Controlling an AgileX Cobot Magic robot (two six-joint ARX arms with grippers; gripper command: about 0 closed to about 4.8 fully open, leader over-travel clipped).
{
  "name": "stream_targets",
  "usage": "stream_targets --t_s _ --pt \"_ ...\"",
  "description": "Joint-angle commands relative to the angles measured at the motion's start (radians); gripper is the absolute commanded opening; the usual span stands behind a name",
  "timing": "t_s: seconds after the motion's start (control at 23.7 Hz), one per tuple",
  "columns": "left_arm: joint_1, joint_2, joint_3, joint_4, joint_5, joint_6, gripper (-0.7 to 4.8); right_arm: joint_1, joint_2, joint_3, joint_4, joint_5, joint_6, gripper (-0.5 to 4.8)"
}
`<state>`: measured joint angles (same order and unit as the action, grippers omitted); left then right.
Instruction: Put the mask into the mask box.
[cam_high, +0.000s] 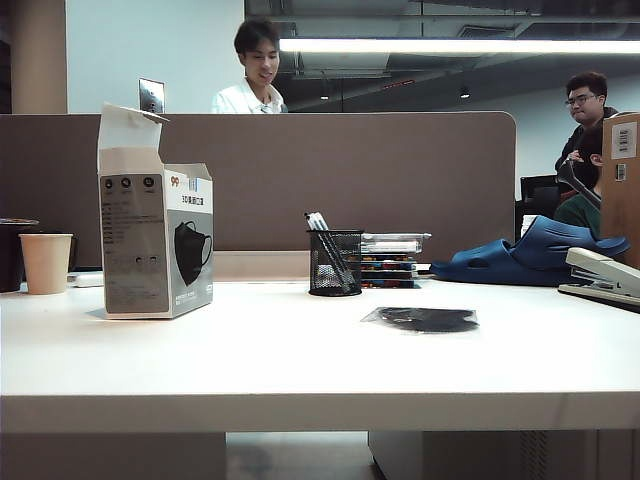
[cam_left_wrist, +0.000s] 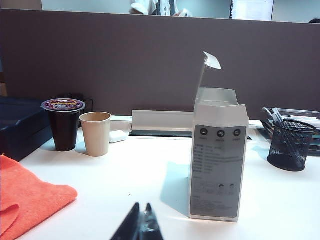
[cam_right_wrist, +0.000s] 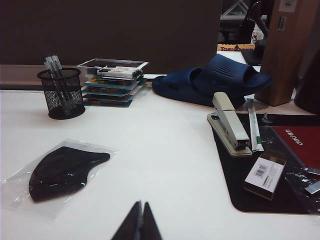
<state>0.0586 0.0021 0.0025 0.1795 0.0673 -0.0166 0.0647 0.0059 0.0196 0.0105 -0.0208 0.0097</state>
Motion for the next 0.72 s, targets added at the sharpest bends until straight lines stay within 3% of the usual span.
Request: stream_targets --t_s 0.04,0.72 --pt "0.000 0.000 0.005 0.009 0.000 0.002 -0.06 0.000 -0.006 0.005 0.016 0.000 -0.001 -0.09" --pt "0.000 0.000 0.005 0.009 0.000 0.001 -0.06 0.000 -0.006 0.005 0.016 -0.006 0.024 -0.09"
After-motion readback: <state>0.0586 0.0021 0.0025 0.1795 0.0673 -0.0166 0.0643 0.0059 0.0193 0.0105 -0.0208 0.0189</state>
